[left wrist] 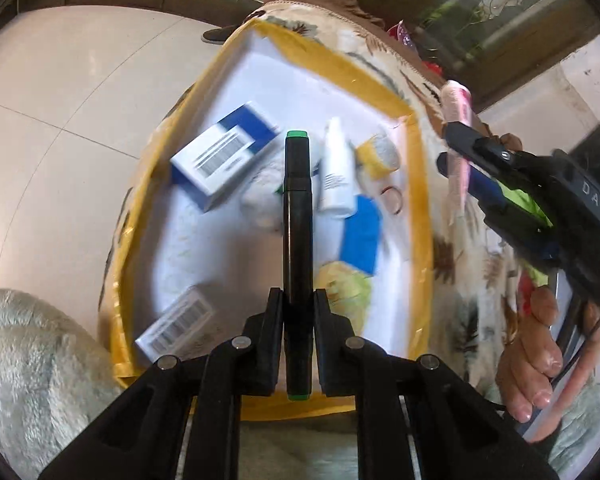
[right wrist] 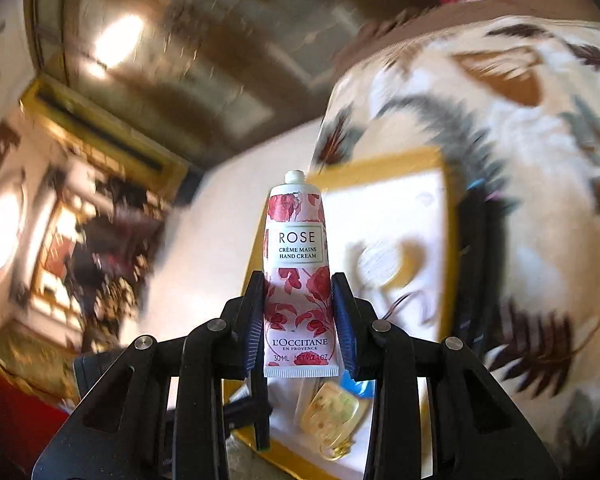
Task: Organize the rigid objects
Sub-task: 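Place the hand cream tube in the tray while the left tool places the black marker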
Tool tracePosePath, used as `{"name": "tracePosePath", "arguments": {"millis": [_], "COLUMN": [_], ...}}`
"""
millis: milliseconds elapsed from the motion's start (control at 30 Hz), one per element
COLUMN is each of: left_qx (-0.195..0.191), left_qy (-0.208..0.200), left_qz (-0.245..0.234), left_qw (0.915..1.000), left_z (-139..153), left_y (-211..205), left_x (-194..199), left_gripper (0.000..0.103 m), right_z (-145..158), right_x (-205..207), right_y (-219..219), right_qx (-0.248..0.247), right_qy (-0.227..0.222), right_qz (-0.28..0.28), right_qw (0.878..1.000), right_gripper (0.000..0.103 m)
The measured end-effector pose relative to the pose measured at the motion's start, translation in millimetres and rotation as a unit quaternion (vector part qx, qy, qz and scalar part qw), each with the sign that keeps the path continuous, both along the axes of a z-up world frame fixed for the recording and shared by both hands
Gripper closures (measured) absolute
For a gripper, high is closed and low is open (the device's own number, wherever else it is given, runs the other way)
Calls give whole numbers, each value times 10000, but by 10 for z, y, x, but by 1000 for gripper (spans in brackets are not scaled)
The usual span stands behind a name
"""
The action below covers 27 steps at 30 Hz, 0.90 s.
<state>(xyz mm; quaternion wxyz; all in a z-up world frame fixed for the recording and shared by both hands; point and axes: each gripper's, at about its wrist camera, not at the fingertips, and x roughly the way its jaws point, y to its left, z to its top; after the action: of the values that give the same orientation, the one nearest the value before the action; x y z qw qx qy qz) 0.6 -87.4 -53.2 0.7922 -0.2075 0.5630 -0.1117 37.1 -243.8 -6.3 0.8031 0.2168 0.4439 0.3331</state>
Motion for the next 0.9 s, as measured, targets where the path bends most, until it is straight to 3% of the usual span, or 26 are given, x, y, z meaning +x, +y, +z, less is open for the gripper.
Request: {"name": "tracePosePath", "arguments": {"millis": [133, 433, 900], "left_qx": [216, 16, -164], "left_qy": [29, -175, -18], "left_qz": [-125, -350, -474], "left_qw": [9997, 9992, 9987], "left_z": [-113, -149, -208], "left_y": [-37, -28, 36], "left_x": [-97, -142, -79], "left_gripper": [90, 90, 90], "right_z": [-93, -314, -398], "right_x": [9, 86, 118], "right_y": [254, 427, 228], "right_qx": [-545, -1206, -928], "right_qy": [2, 118, 332], "right_qz": [104, 222, -36], "right_qw": [9985, 9924, 9951], "right_gripper": [71, 71, 71]}}
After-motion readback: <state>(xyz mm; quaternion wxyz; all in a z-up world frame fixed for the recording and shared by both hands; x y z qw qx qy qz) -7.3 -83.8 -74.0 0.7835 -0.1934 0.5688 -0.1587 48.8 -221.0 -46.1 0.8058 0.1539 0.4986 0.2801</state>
